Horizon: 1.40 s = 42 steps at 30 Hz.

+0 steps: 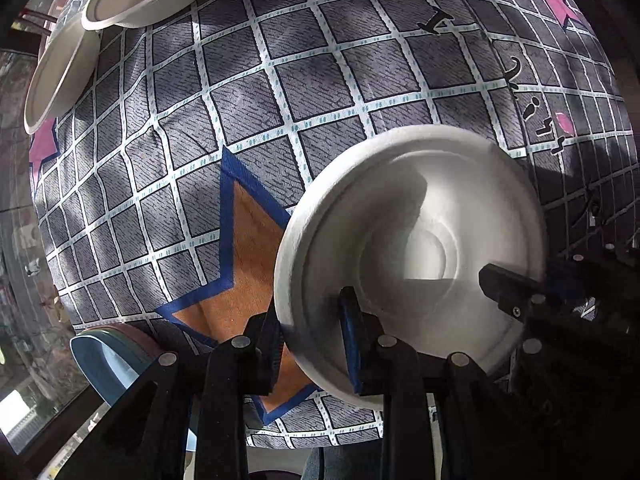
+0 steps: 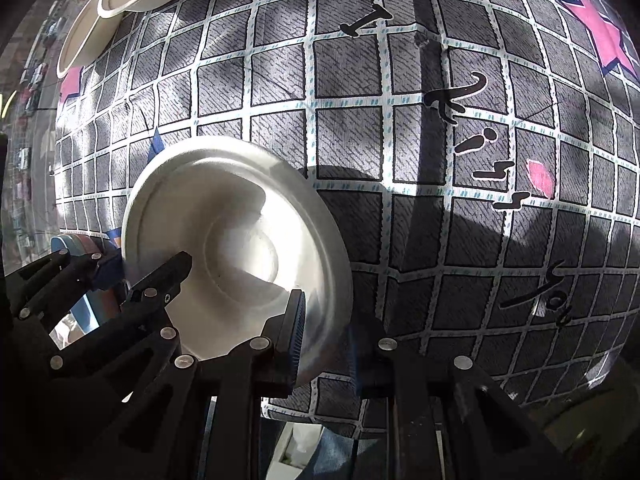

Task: Organize plates and bowls
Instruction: 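Carry the white bowl across the table and set it down, opening the right tool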

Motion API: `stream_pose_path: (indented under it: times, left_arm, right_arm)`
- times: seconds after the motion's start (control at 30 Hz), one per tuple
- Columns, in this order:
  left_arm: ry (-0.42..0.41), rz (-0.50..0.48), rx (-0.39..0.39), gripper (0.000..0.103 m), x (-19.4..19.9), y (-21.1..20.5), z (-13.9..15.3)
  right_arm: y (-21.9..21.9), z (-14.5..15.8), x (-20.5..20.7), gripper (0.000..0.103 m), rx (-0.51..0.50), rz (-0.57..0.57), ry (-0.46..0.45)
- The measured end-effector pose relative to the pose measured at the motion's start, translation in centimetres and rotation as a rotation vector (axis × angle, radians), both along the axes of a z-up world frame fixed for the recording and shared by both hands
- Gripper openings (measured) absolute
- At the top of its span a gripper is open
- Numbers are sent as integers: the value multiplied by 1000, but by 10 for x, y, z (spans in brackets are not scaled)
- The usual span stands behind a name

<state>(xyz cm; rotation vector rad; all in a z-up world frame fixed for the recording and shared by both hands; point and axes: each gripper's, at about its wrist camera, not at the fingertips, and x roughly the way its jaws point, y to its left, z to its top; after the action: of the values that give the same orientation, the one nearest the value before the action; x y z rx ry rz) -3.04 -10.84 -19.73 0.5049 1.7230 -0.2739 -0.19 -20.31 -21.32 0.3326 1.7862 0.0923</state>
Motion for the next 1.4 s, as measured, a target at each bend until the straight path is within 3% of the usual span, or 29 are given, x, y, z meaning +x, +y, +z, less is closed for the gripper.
stream_pose_path:
  times: [0.27,0.33,0.4,0.43,0.47,0.5,0.57,0.6,1.03,1.4]
  left_arm:
    - [16,-76,-11,30,-13,-37,-4]
    - [16,-82,-21,36,-14,-48,-2]
    - [9,-82,-27,55,-13,-53,3]
    - [-5,-86,-26,72,-11,-55,7]
    - [-26,-91,-28,80,-8,-50,13]
    - [-43,-98,-31,80,-5,-49,19]
    - [-48,-105,-39,80,-2,-46,28]
    - [-50,-100,-44,80,-1,-41,31]
    - [-97,2,-132,80,5,65,75]
    - [-183,77,-165,80,61,112,105]
  right_arm:
    - [-55,5,-29,22,-19,-9,0]
    - [-61,4,-32,22,-13,-21,-3]
    - [-77,6,-44,22,-19,-31,-21]
    - [-102,17,-57,22,-23,-34,-27]
    - [-106,18,-58,23,-31,-38,-31]
    - [-118,25,-58,27,-37,-46,-36]
    - [-123,34,-58,79,-44,-73,-58]
    - [-130,41,-55,82,-45,-89,-80]
    - [-195,86,-57,82,-120,-247,-89]
    - [-175,115,-55,82,-167,-271,-133]
